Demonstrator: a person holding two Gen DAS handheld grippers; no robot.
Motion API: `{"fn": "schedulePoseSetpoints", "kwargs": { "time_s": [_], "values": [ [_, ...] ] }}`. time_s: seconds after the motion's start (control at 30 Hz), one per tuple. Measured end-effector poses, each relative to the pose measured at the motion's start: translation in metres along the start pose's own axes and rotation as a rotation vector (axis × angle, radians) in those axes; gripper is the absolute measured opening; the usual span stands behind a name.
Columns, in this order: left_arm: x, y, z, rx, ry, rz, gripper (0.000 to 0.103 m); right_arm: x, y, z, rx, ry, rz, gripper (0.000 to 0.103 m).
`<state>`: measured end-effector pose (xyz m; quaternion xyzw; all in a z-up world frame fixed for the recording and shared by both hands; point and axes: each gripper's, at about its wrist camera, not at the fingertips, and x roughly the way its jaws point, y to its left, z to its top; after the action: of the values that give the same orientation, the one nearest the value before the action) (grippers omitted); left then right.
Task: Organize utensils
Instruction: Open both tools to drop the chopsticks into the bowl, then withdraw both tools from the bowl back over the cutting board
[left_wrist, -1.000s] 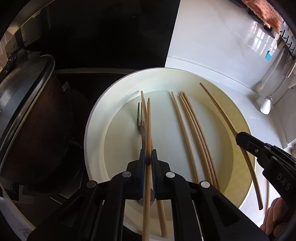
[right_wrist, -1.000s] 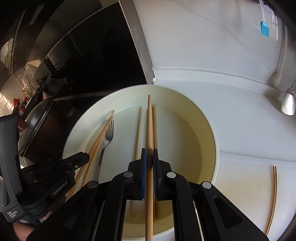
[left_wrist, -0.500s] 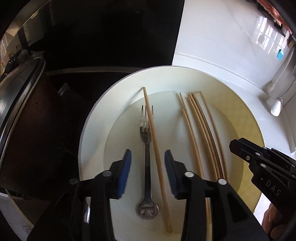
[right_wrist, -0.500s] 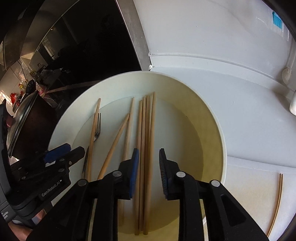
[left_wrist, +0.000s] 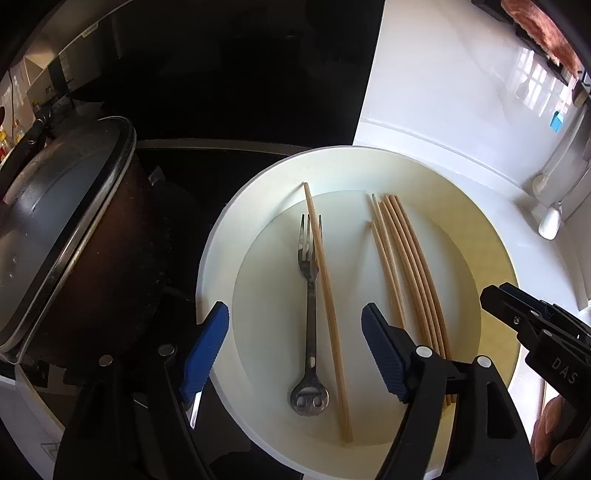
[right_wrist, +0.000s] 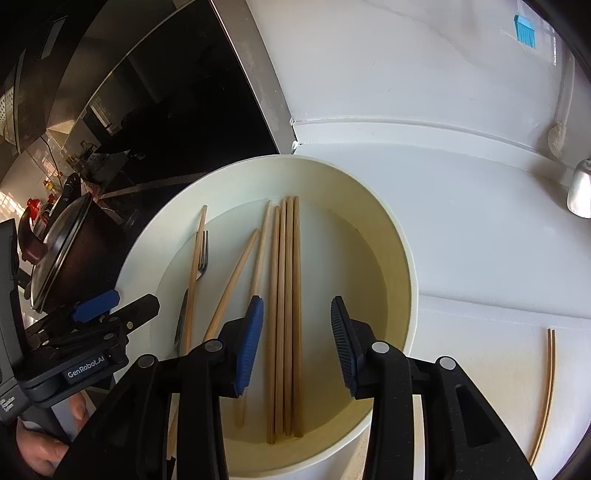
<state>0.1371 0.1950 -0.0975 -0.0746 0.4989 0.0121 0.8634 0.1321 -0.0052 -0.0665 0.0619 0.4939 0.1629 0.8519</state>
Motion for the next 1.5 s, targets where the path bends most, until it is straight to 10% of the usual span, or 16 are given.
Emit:
{"fn": "schedulePoseSetpoints", "kwargs": {
  "time_s": [0.97, 1.5],
  "values": [
    [-0.064, -0.014, -0.022, 0.060, -0.054, -0.104, 0.094, -0.077, -0.014, -0.049, 0.113, -0.091, -0.064, 0.055],
    [-0.085, -0.097, -0.049, 0.210, -0.094, -0.198, 0.096, -0.131, -0.080, -0.124, 0.247, -0.097, -0.211, 0.060]
  ]
}}
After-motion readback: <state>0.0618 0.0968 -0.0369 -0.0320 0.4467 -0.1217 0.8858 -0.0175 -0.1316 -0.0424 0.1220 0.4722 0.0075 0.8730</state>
